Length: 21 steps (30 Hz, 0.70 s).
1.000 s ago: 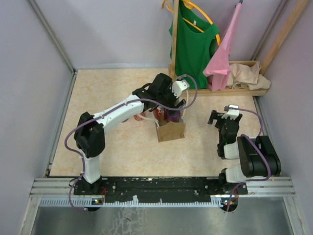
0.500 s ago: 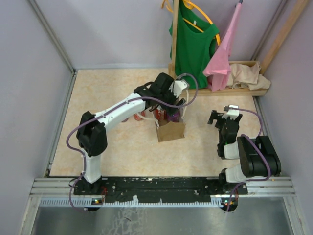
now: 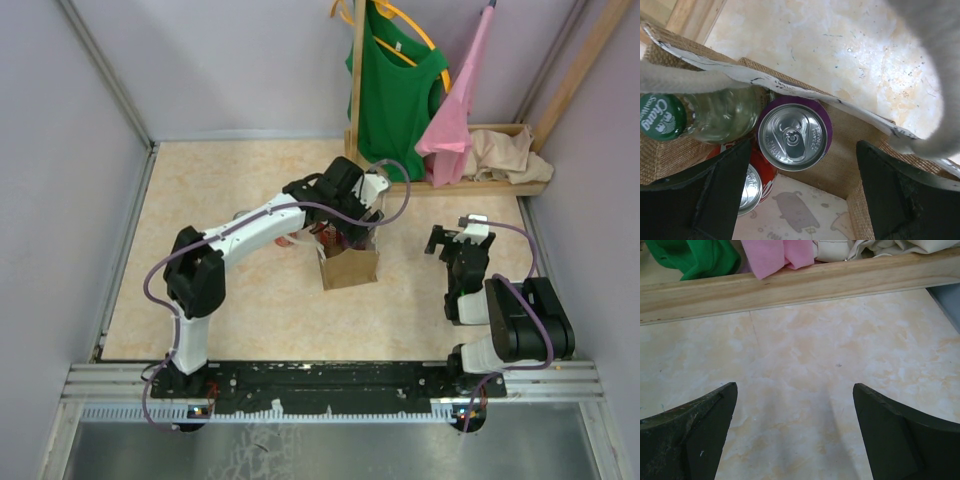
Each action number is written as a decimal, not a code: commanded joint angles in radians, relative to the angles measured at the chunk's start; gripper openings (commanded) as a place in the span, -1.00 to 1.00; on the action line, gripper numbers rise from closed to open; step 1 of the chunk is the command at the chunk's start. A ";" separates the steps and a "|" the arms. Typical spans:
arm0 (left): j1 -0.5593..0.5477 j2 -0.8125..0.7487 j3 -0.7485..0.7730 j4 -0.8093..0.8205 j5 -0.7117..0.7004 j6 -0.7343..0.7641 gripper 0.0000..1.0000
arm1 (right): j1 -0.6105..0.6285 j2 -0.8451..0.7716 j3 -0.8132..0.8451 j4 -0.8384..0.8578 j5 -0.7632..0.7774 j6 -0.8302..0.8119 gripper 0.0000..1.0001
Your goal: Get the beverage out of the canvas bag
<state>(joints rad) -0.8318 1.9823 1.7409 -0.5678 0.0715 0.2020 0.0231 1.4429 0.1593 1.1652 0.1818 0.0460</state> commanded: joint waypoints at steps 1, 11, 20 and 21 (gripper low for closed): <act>-0.006 0.028 0.017 -0.013 0.001 -0.015 0.82 | -0.002 -0.001 0.022 0.050 0.002 0.002 0.98; -0.005 0.080 0.010 0.009 0.004 -0.024 0.75 | -0.002 -0.001 0.021 0.050 0.002 0.002 0.98; -0.004 0.129 0.006 -0.004 -0.005 -0.037 0.57 | -0.003 -0.001 0.022 0.050 0.002 0.002 0.98; -0.004 0.133 0.006 -0.007 -0.010 -0.037 0.56 | -0.002 -0.001 0.022 0.050 0.002 0.001 0.98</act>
<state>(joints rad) -0.8337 2.0541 1.7439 -0.5220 0.0593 0.1932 0.0231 1.4429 0.1593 1.1652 0.1818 0.0460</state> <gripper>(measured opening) 0.790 0.990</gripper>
